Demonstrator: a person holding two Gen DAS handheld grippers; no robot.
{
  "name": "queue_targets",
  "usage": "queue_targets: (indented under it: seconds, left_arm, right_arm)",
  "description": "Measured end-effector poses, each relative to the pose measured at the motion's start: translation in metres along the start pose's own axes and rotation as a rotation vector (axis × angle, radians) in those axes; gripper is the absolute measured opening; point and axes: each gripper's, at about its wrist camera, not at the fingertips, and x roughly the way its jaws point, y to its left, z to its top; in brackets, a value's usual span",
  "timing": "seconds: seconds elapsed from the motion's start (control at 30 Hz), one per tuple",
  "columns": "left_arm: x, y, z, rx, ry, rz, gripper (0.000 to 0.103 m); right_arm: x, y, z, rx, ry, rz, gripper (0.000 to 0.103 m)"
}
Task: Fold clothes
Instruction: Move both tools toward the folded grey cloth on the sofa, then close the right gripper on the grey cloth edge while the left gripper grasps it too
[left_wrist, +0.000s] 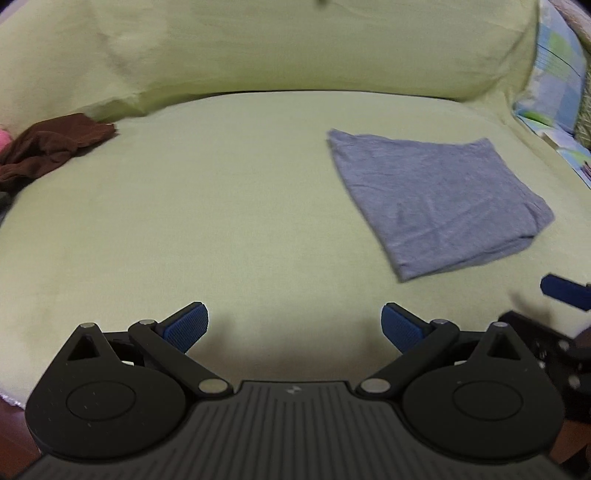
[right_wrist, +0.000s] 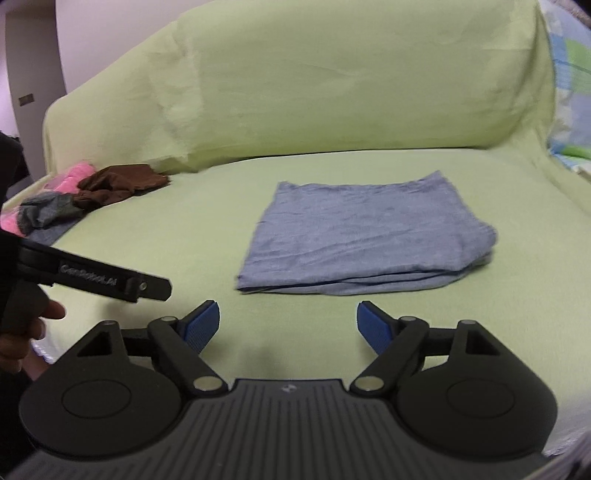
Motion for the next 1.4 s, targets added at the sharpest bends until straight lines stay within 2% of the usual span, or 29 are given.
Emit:
queue_targets:
  seconds: [0.2, 0.33, 0.73, 0.93, 1.1, 1.33, 1.4]
  left_arm:
    - [0.003, -0.019, -0.005, 0.007, 0.022, -0.006, 0.101]
    - [-0.003, -0.028, -0.009, 0.001, 0.028, -0.003, 0.101]
    - [-0.022, -0.042, -0.012, 0.028, 0.005, 0.006, 0.101]
    - [-0.018, -0.036, -0.010, 0.023, 0.011, 0.010, 0.101]
    - [-0.009, -0.025, -0.007, 0.023, 0.018, 0.025, 0.101]
    - [0.005, -0.002, -0.001, -0.011, 0.037, 0.041, 0.101]
    - [0.010, 0.005, 0.001, -0.022, 0.043, 0.043, 0.101]
  right_arm:
    - [0.000, -0.024, 0.007, 0.051, 0.062, -0.121, 0.079]
    - [-0.008, -0.032, 0.008, 0.070, 0.073, -0.153, 0.079]
    - [-0.025, -0.036, 0.005, 0.024, 0.046, -0.134, 0.080]
    - [-0.028, -0.019, 0.004, -0.118, -0.021, -0.066, 0.079]
    - [-0.019, 0.000, 0.005, -0.218, -0.047, 0.039, 0.067]
    - [0.007, 0.024, 0.004, -0.400, -0.049, 0.091, 0.043]
    - [0.017, 0.031, 0.005, -0.458, -0.047, 0.096, 0.041]
